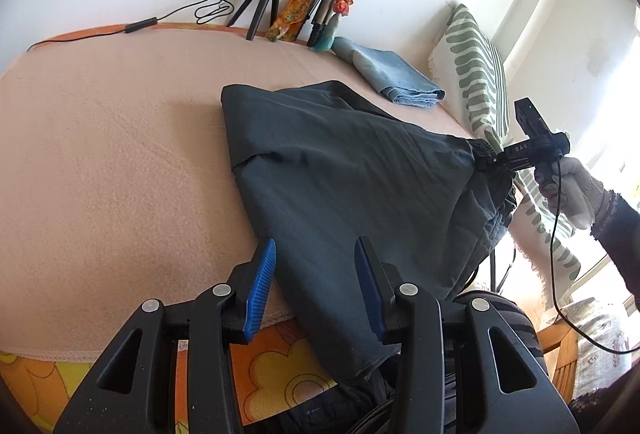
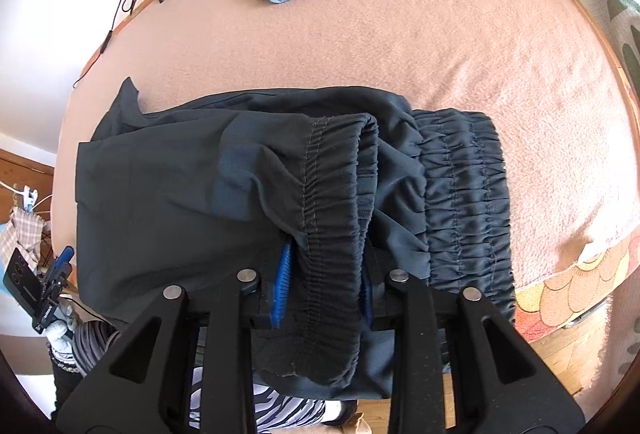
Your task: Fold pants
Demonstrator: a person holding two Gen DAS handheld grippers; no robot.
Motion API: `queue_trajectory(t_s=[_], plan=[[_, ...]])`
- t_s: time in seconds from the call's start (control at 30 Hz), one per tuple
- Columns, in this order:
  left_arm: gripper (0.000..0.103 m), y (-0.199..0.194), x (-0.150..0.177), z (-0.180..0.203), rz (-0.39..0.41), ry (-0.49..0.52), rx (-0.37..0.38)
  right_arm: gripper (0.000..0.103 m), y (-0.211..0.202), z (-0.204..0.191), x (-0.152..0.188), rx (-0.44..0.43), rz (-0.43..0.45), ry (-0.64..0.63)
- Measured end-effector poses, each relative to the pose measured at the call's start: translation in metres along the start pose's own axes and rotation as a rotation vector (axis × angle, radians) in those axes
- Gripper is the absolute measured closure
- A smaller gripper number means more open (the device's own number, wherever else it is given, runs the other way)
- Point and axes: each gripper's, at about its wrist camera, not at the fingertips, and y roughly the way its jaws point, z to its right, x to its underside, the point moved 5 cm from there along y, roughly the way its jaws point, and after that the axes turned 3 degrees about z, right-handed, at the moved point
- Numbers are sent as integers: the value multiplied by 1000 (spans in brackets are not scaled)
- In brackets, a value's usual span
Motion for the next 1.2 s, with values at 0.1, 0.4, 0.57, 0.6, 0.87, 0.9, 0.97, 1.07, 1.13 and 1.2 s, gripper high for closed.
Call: queue_trajectory(t_s=[0.1,0.4,0.57,0.6,0.87,0.9,0.97,1.07,1.13,1.2], plan=[[57,-2,6,3,-6,-8,1,60,-9,3,-2,23,28,2],[57,-3,27,-5,-13,-118,7,43,-63,-43,-14,43,206,-91],[57,-2,29,-2,7,-150,36,43,-72,-118,-19,-116,255,-219],[57,-2,29,-1,8,-152,41,43,-70,-134,-20,-148,258,-245],[59,1,29,0,28,-185,69,43,-31,-250,-36,-324,248,-414],[59,1,29,0,29,-187,71,43,-25,-262,-37,-334,238,-431],[60,2,29,1,31,-182,71,43,-11,-285,-38,-357,210,-460],[62,2,29,4,30,-163,67,43,13,-314,-41,-386,171,-492],[66,2,29,3,30,-166,75,43,30,-332,-43,-401,140,-510],[70,2,28,1,30,-174,84,43,49,-351,-44,-403,106,-533]])
